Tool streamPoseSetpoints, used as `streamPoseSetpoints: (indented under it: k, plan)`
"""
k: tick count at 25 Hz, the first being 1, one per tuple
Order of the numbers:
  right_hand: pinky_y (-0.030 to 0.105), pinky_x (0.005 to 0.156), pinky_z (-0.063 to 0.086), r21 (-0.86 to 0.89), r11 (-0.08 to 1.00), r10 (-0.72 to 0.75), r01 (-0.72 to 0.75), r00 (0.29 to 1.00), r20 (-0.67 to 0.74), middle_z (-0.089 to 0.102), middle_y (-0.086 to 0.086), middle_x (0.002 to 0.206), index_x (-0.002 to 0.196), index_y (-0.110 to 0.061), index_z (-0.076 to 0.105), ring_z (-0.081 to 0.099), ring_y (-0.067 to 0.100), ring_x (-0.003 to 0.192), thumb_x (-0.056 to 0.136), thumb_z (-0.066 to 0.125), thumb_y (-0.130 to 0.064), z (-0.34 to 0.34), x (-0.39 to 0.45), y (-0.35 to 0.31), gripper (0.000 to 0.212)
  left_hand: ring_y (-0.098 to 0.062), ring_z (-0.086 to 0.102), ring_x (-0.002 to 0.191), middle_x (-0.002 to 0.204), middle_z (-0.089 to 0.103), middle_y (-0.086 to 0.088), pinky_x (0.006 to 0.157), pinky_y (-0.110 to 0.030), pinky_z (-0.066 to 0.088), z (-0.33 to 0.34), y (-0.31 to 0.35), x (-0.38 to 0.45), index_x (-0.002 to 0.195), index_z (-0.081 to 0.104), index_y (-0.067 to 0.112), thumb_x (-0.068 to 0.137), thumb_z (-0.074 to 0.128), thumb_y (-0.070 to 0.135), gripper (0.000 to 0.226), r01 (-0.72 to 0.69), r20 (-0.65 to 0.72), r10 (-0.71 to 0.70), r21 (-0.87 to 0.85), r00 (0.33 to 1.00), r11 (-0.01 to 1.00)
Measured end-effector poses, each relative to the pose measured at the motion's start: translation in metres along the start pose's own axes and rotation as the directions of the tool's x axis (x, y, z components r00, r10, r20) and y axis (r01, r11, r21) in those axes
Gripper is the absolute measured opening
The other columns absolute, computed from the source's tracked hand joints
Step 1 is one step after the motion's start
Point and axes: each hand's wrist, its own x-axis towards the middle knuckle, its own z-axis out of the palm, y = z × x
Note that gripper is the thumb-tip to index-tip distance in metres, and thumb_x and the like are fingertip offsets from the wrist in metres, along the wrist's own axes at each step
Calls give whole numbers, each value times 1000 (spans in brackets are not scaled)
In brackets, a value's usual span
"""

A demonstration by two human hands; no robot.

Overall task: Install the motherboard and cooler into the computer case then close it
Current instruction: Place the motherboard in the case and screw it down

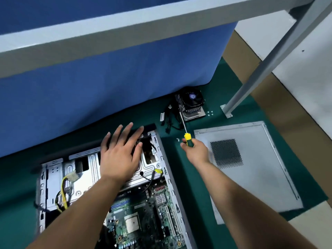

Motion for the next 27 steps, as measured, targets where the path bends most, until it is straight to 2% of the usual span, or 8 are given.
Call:
streamPoseSetpoints:
  k: [2,4,9,13,17,21,24,27]
  plan:
    - [29,82,48,-32,999,-29,27,998,-58,65,10,103,94,-13,71,60,26,90,94,71,-33,21,22,-5,20,-13,19,155,165,28,17,125,-43,9,4,0,1,157,23,50,106,20,55,52,-1,-21,2,6,1000,1000]
    - [24,82,41,-47,998,-40,34,990,-138,56,8,113,95,-14,71,54,21,89,94,71,-30,38,30,-8,16,-13,20,155,164,30,16,125,-42,9,5,0,-1,157,25,50,105,21,55,52,-7,-48,8,7,999,1000]
    - [23,86,43,-58,995,-96,84,964,-248,44,-1,110,99,-10,74,59,25,95,92,73,-21,60,28,-1,12,-14,22,154,163,31,16,125,-44,12,5,-1,0,156,27,49,105,25,53,51,-2,-62,2,9,998,1000]
    - [20,88,39,-128,984,-154,122,947,-283,52,6,117,104,-8,73,59,26,101,92,73,-15,65,23,4,14,-15,24,153,162,33,15,125,-45,14,4,1,0,155,31,48,104,28,51,51,2,-62,-1,5,998,1000]
    - [28,90,47,-125,988,-123,92,954,-274,53,10,122,103,-6,72,60,30,102,94,69,-13,64,24,-1,12,-14,25,153,162,34,16,125,-43,12,4,0,0,155,30,48,104,28,52,51,6,-58,-5,9,998,1000]
    - [27,81,42,-107,988,-139,115,958,-252,59,7,118,107,-10,70,59,28,104,98,63,-21,48,11,-12,16,-14,26,153,161,36,15,124,-43,11,4,0,2,155,30,49,104,28,52,51,-1,-58,1,-1,998,1000]
    - [32,73,49,43,991,-113,125,971,-209,70,1,94,99,-19,65,66,26,90,100,60,-26,24,-27,-24,9,-13,24,153,162,35,15,124,-42,8,-3,3,0,155,30,49,104,29,54,52,-6,-23,5,-54,1000,999]
    - [38,82,58,306,945,-110,120,993,-50,76,-5,88,93,-24,66,73,14,84,98,63,-17,-5,-80,-40,9,-8,13,156,165,29,17,126,-40,0,-19,4,-3,154,33,50,103,29,57,51,14,52,-6,-160,999,987]
